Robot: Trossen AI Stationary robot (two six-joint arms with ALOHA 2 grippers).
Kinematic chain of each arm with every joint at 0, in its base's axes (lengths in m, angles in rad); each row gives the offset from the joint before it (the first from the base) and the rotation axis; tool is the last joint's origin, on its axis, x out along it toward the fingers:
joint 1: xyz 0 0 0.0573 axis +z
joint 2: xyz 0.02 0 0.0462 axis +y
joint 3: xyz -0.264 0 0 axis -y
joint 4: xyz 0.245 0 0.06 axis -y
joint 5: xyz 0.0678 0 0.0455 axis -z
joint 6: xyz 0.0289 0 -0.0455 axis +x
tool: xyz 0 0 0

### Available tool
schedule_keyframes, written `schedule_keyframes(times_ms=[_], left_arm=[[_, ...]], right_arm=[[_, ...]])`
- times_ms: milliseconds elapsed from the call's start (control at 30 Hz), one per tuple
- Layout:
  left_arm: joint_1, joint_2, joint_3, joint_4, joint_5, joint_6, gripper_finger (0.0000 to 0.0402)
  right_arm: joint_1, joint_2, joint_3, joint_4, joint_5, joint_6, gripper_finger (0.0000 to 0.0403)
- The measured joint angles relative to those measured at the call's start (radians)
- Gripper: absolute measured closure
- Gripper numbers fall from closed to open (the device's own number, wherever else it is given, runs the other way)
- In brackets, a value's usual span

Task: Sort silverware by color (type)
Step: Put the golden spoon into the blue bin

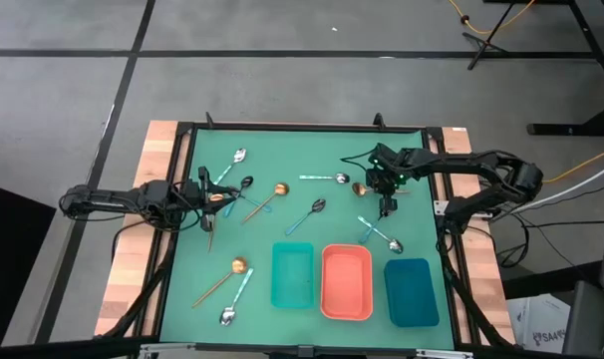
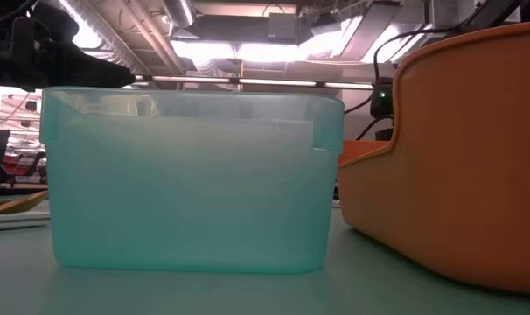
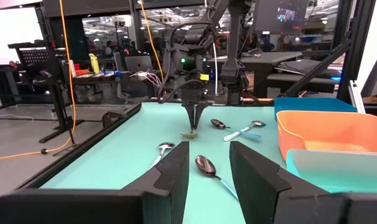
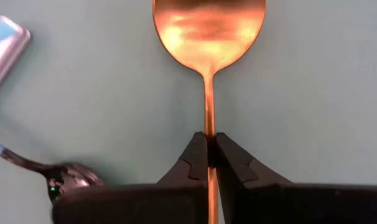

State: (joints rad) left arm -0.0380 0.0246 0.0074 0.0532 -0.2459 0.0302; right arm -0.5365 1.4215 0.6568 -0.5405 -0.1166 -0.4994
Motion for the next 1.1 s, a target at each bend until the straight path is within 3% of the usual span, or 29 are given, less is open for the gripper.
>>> schedule_keyframes(times_ms=[767, 1100], left_arm=[[0.0, 0.0, 0.0, 0.0, 0.0, 0.0, 0.0292], [0.0, 0.0, 0.0, 0.0, 0.0, 0.0, 0.0292]], right_arm=[[0.001, -0.276, 0.004, -0.119, -0.008, 0.267, 0.0402], [0.192, -0.379, 0.056, -0.2, -0.007, 0.436, 0.0402]])
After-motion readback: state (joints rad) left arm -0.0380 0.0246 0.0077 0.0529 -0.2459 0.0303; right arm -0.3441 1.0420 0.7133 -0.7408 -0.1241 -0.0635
